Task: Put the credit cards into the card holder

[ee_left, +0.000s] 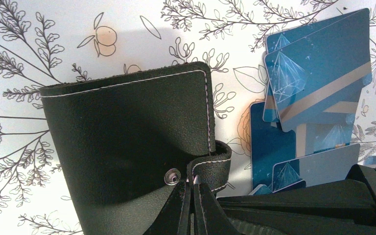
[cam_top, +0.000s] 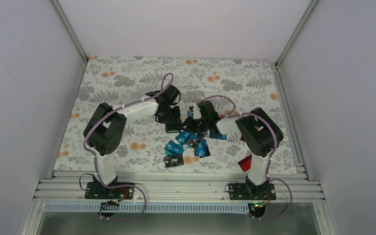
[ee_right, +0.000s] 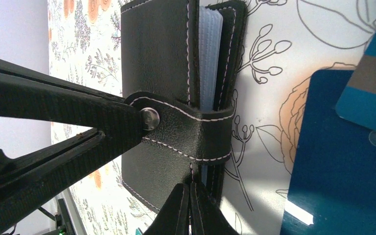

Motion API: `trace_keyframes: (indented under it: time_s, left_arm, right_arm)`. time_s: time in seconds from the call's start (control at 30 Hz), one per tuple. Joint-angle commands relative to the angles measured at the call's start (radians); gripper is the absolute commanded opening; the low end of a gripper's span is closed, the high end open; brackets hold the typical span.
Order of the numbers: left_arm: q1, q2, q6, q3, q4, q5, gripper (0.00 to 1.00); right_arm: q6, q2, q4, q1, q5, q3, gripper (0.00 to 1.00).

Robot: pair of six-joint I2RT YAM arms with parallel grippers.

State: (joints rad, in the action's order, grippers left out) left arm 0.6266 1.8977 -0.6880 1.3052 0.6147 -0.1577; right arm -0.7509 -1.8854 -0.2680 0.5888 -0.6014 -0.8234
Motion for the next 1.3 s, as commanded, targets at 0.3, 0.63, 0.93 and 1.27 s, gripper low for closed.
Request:
trace_keyframes:
  time_s: [0.3,0.63,0.93,1.27]
  left_arm:
    - [0.004,0.001,0.019,0.012,0.04,0.048,0.02]
    - [0.002,-0.006,0.019,0.017,0.058,0.076,0.02]
    - [-0.001,0.0,0.019,0.013,0.06,0.085,0.02]
    - [-0.005,-0.005,0.012,-0.028,0.051,0.105,0.02]
  right_arm:
    - [0.011,-0.038,0.05,0.008,0.044,-0.024,0.04]
    - [0.014,-0.055,0.07,0.008,0.049,-0.035,0.04]
    - [0.016,-0.064,0.084,0.009,0.052,-0.042,0.04]
    - [0.016,-0.07,0.097,0.008,0.059,-0.046,0.04]
